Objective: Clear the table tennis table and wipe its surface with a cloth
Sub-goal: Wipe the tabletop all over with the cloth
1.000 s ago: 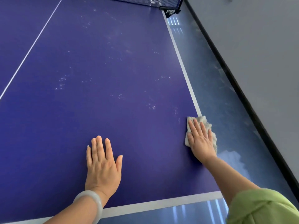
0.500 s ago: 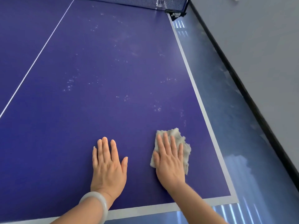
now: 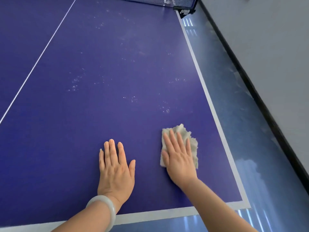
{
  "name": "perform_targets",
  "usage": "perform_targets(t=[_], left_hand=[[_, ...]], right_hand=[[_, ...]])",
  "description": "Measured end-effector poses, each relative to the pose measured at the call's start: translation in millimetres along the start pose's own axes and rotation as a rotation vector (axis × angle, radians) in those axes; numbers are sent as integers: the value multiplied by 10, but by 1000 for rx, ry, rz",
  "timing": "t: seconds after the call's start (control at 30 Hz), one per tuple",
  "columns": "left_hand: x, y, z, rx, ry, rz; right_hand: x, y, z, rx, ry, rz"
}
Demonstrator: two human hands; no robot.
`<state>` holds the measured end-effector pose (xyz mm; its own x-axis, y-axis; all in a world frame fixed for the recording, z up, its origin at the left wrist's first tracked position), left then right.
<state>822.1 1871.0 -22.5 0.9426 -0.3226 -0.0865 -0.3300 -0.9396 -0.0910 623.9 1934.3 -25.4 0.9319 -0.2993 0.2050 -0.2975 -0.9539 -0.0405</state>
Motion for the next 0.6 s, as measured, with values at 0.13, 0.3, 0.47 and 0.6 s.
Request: perform_targets(t=[0.13, 0.3, 0.47, 0.6], left_hand=[[-2, 10, -4, -4, -6, 5], [12, -3, 4, 9, -14, 7], [2, 8, -5, 3, -15, 14], [17, 1, 28, 23, -3, 5]], right_hand=[[35, -109, -12, 15, -53, -269], [-1064, -46, -255, 15, -6, 447], [-222, -373, -59, -30, -7, 332], [483, -495, 141, 25, -41, 55]])
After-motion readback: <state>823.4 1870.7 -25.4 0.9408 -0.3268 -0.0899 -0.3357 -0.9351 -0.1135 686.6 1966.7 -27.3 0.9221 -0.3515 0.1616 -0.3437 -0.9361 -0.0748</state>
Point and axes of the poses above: each hand's wrist, its own y-axis towards the middle knuckle, its own z-axis out of the palm, x = y × z, the point moved 5 cm from there along y, towards the middle knuckle, and after that the axes turned 4 degrees about -z, right-handed, at the moved point
